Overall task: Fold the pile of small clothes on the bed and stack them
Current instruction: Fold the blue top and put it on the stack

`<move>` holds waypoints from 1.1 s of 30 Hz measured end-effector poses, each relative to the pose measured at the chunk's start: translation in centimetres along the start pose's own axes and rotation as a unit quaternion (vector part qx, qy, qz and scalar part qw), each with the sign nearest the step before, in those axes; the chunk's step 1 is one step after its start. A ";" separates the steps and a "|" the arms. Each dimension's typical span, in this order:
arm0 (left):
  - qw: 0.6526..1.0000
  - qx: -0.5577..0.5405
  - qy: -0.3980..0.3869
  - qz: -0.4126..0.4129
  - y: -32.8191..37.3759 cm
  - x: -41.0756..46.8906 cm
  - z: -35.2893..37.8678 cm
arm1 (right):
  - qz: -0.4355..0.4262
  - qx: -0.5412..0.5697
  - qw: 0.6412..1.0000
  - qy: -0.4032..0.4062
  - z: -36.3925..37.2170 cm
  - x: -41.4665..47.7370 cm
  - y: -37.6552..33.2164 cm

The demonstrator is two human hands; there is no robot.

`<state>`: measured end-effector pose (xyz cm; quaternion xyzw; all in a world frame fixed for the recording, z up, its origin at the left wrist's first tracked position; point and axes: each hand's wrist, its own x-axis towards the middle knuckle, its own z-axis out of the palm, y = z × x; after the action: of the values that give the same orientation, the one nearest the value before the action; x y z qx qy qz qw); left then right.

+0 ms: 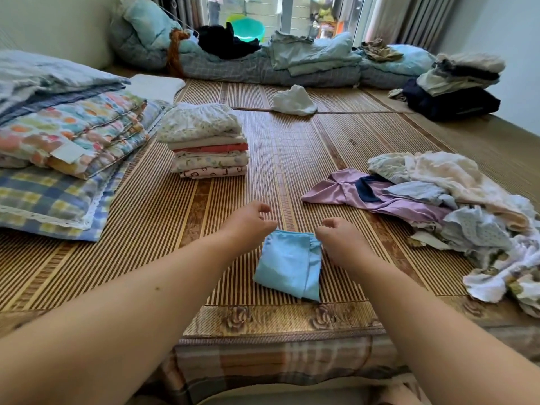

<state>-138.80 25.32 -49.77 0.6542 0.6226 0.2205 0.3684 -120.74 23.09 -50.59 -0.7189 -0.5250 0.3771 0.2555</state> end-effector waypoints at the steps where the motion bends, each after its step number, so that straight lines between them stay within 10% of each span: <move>1: 0.999 0.032 0.005 -0.011 -0.6 0.0 0.2 | -0.034 -0.060 0.997 0.019 0.0 0.2 0.2; 6: 0.978 0.185 -0.051 -0.083 -2.5 -2.2 1.1 | -0.183 -0.180 0.966 -0.041 0.9 2.3 -0.3; 13: 0.974 0.194 -0.066 -0.093 -2.2 -3.9 2.6 | -0.090 -0.314 0.928 -0.179 2.8 3.3 -2.7; 18: 0.991 -0.099 -0.054 -0.071 -2.5 -4.0 0.8 | -0.125 -0.034 0.976 -0.176 -0.4 1.3 -3.4; 21: 0.840 -0.524 -0.036 -0.133 -2.0 -3.6 -0.2 | -0.099 0.155 0.975 -0.127 -2.0 0.0 -4.8; 24: 0.737 -0.665 -0.025 -0.116 -1.2 -3.0 -1.4 | -0.108 0.169 0.975 -0.090 -1.9 -0.1 -6.4; 33: 0.980 -0.198 0.025 0.020 -1.9 1.5 -9.7 | -0.173 0.076 0.974 -0.127 -0.3 4.4 -12.4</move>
<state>-147.07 28.68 -45.30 0.5754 0.5622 0.3630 0.4702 -126.70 31.17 -42.13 -0.5417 -0.6394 0.4541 0.3026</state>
